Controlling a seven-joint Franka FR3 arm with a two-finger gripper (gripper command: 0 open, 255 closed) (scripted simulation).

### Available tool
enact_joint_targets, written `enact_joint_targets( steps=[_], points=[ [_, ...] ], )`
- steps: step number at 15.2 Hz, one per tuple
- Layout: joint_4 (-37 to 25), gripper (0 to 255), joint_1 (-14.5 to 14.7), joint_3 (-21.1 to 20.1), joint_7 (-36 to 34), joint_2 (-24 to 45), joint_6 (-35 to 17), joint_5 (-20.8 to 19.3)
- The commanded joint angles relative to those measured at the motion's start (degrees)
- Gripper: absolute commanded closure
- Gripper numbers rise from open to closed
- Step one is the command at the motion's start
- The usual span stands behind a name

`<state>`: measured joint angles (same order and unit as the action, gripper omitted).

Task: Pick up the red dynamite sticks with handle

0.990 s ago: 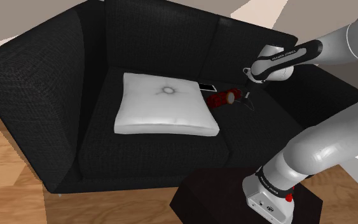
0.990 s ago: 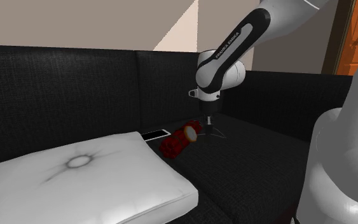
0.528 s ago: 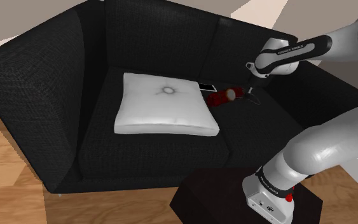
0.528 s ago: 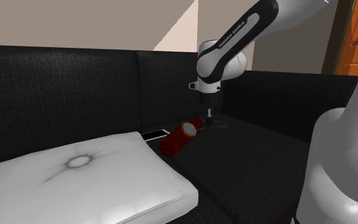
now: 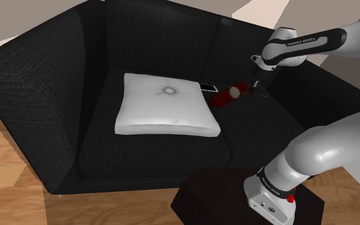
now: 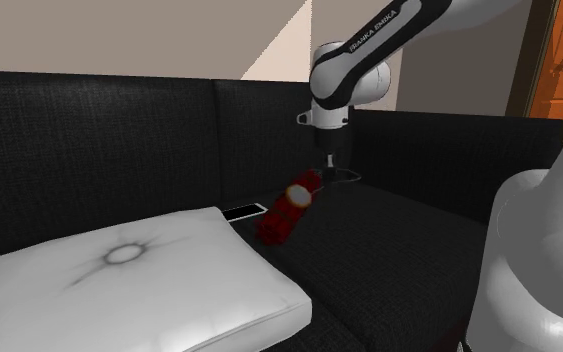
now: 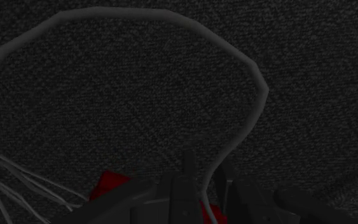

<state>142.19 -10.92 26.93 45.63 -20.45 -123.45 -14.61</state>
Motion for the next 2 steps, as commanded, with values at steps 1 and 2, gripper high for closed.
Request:
enact_joint_targets(
  steps=[1,2],
  points=[
    [-0.7,255,0.0,-0.1,0.1,-0.4,1.0,0.0],
    [-0.7,255,0.0,-0.1,0.1,-0.4,1.0,0.0]
  ],
)
